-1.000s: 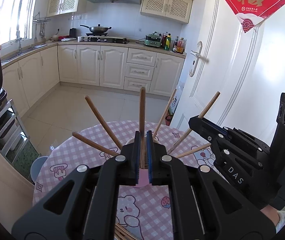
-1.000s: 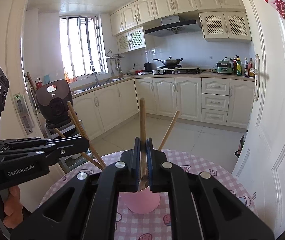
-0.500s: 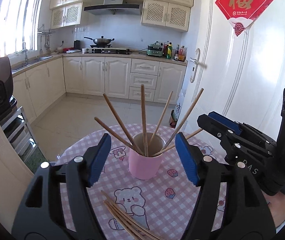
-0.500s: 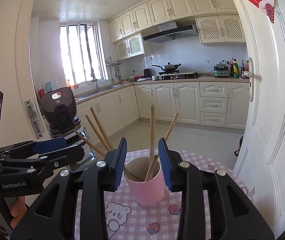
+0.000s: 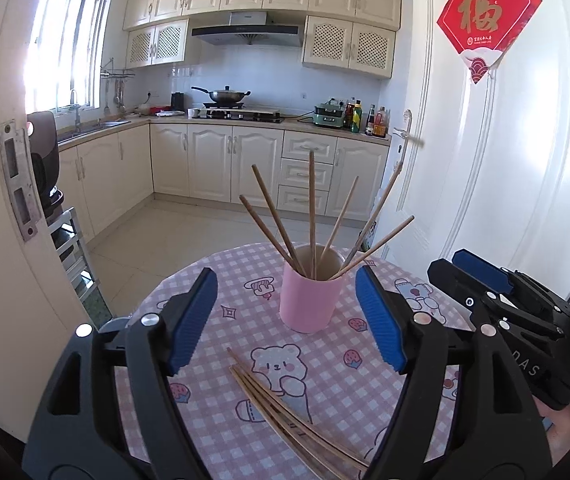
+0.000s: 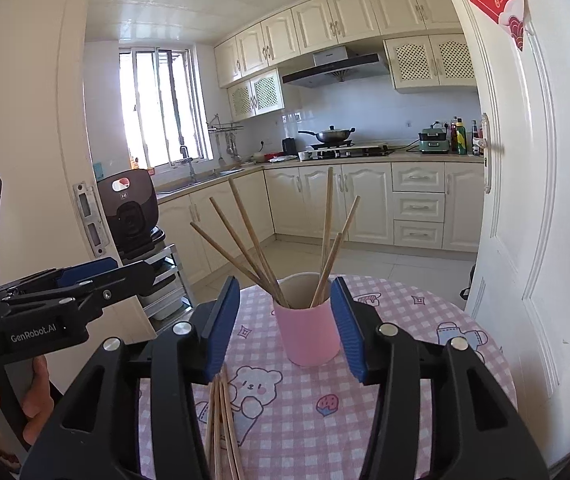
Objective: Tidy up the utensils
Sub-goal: 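Pull both open grippers back and lower them to the chopstick pile, then close the right gripper on one chopstick while the left gripper grasps another, then lift both held chopsticks and carry them over the pink cup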
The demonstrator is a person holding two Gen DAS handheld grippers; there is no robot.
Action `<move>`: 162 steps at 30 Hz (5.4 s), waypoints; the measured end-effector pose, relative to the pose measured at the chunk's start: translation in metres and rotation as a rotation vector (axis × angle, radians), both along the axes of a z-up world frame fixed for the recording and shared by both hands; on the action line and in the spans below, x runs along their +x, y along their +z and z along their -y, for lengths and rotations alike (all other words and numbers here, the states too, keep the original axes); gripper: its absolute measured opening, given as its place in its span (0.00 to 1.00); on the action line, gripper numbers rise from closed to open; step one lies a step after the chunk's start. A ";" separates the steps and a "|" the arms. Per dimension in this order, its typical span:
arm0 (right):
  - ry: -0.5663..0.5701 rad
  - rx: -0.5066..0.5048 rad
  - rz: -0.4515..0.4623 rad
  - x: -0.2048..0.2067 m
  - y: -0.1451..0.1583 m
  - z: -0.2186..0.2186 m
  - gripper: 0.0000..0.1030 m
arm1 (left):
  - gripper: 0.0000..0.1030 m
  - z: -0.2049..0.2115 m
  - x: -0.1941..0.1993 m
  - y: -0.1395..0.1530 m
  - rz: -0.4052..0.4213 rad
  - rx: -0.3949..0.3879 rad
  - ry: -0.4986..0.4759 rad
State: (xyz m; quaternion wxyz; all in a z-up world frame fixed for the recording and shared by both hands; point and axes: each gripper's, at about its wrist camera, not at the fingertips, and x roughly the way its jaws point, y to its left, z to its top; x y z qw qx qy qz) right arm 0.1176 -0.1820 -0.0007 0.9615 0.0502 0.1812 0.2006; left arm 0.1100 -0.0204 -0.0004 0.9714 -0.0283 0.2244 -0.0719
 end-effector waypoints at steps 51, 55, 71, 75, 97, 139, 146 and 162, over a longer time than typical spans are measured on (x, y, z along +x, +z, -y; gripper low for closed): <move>0.010 -0.069 -0.267 -0.005 -0.100 -0.022 0.64 | 0.46 -0.040 0.048 -0.166 -0.612 -0.192 0.033; 0.018 -0.038 -0.286 -0.003 -0.104 -0.018 0.64 | 0.46 -0.031 0.053 -0.171 -0.640 -0.128 0.056; 0.016 -0.022 -0.292 -0.005 -0.105 -0.008 0.66 | 0.38 -0.027 0.058 -0.170 -0.659 -0.025 0.072; 0.015 -0.036 -0.298 -0.003 -0.108 -0.010 0.67 | 0.38 -0.018 0.062 -0.172 -0.652 0.017 0.083; 0.224 -0.341 -0.404 0.051 -0.129 -0.090 0.48 | 0.11 -0.036 0.082 -0.171 -0.625 0.110 -0.136; 0.358 -0.480 -0.503 0.091 -0.146 -0.139 0.23 | 0.12 -0.049 0.087 -0.171 -0.632 0.018 -0.104; 0.375 -0.520 -0.526 0.094 -0.144 -0.141 0.22 | 0.12 -0.050 0.090 -0.171 -0.645 0.017 -0.110; 0.355 -0.498 -0.512 0.105 -0.148 -0.136 0.04 | 0.24 -0.046 0.097 -0.170 -0.649 0.000 -0.111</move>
